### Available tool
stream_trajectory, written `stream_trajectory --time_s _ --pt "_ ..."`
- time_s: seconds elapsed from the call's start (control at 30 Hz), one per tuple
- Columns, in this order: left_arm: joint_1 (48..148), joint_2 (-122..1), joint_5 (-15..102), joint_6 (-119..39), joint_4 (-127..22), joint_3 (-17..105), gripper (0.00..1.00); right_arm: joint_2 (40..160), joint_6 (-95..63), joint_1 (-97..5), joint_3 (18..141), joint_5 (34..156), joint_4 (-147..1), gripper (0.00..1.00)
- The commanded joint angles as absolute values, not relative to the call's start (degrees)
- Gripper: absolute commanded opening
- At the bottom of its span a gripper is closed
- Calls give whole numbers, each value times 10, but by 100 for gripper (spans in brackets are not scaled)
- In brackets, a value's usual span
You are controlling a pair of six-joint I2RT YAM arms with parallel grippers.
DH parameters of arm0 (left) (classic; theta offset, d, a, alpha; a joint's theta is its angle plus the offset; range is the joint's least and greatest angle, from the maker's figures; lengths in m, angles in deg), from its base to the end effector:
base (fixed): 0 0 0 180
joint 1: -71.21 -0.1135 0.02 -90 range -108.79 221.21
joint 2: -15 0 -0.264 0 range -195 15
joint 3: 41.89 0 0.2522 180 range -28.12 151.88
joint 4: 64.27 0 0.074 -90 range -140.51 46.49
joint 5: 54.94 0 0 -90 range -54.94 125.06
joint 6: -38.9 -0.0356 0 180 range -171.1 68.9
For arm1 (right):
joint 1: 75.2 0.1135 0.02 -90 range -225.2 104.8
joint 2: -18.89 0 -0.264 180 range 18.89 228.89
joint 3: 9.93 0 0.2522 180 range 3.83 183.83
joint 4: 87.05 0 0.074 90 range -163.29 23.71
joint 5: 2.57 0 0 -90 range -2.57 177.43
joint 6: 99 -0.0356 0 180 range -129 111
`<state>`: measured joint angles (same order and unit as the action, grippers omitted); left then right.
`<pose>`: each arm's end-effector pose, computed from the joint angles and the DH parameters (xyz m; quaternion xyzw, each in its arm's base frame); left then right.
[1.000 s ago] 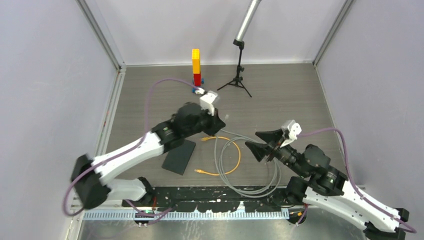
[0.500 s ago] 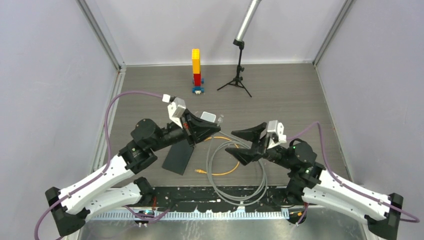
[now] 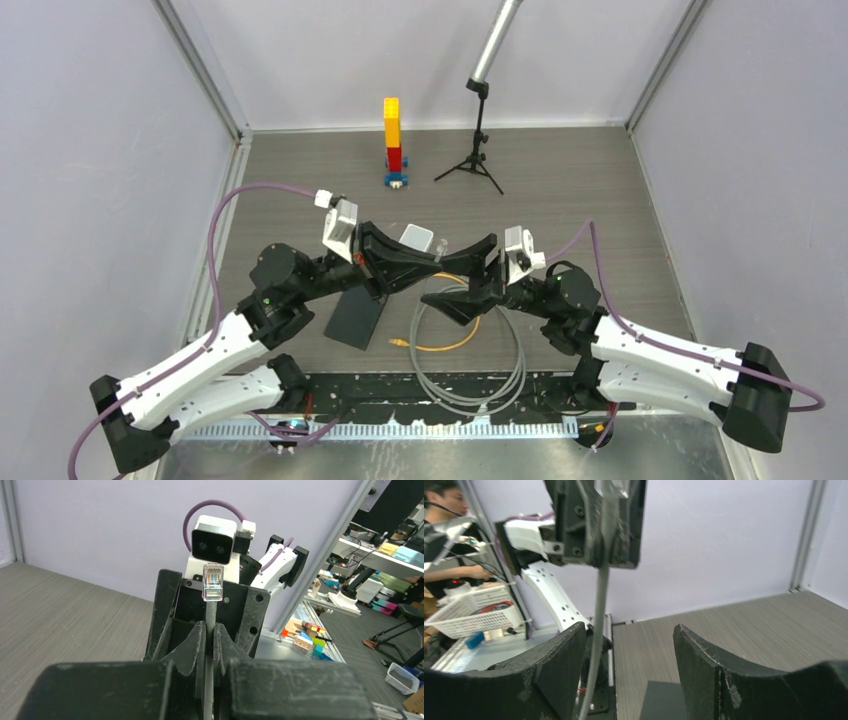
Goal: Insert the plug into the switch port
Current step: Pick up the connector from the center of the board.
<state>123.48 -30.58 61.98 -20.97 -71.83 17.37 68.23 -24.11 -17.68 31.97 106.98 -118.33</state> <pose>0.0967 -0.1513 0.4000 0.2940 0.5021 -0.6276 0.5173 0.0954 0.1721 0.3246 -0.3272 0.4500 0.5637 0.6105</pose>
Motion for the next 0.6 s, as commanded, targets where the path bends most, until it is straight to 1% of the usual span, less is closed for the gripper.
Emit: stream_trajectory --time_s 0.0,0.1,0.2,0.37,0.4,0.5,0.57 --pt "1238 -303 640 -193 -776 170 0 699 -280 -176 350 1118 -1308 69" --pt "1238 -302 643 -192 -777 170 0 700 -286 -176 348 1118 -1317 67" --pt "1238 -301 648 -192 -777 171 0 682 -272 -177 341 1099 -1291 66" --pt "1238 -319 690 -171 -809 178 0 691 -274 -177 352 1100 -1283 65" --pt "1238 -323 699 -163 -821 179 0 699 -279 -176 358 1109 -1287 63" --pt "1237 -334 727 -146 -849 180 0 727 -300 -176 377 1138 -1313 54" --pt "1238 -342 742 -134 -868 180 0 743 -314 -176 386 1152 -1342 42"
